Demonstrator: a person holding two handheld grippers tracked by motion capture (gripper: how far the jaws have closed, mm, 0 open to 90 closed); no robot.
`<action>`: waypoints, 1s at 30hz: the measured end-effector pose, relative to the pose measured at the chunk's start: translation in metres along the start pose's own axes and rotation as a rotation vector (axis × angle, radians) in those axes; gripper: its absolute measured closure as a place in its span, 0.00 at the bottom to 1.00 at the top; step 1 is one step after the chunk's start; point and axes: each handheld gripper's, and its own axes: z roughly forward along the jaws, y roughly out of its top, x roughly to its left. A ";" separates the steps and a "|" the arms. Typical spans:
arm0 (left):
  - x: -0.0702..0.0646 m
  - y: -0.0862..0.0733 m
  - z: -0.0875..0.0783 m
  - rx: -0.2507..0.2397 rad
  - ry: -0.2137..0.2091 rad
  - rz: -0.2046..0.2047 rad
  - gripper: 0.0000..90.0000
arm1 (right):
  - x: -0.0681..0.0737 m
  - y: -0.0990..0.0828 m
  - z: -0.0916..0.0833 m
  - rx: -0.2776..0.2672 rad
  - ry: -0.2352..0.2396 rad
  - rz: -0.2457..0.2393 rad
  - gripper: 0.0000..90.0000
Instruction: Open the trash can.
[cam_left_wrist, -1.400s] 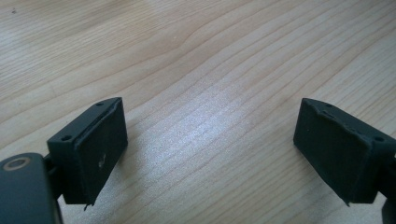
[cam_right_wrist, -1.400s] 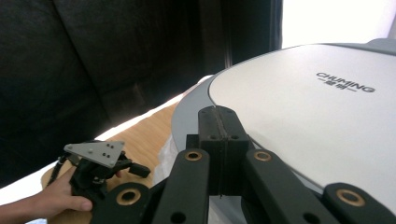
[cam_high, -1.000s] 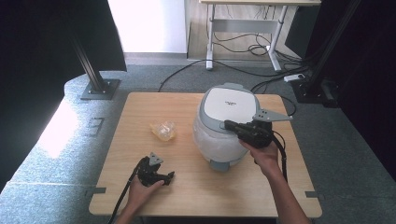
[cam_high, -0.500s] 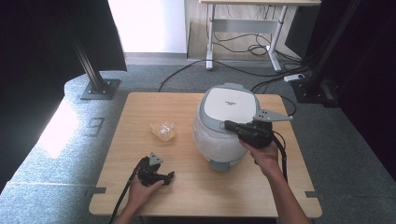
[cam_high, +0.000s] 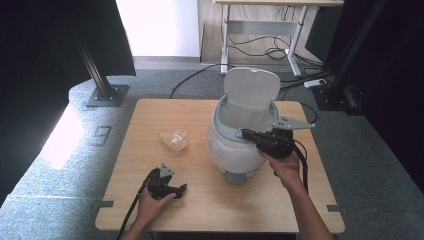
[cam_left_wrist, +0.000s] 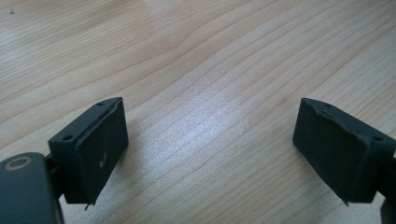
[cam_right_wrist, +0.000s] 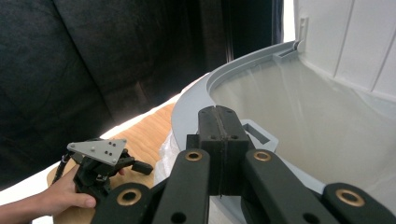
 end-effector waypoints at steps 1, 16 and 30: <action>0.000 0.000 0.000 0.000 0.000 0.000 0.11 | 0.000 0.000 0.000 0.000 0.000 0.000 1.00; 0.000 0.000 0.000 0.000 0.000 0.000 0.11 | -0.007 -0.012 -0.056 -0.065 -0.115 -0.041 0.94; 0.000 0.000 0.000 -0.001 0.001 -0.001 0.11 | -0.025 -0.080 -0.097 -0.097 -0.272 0.015 0.53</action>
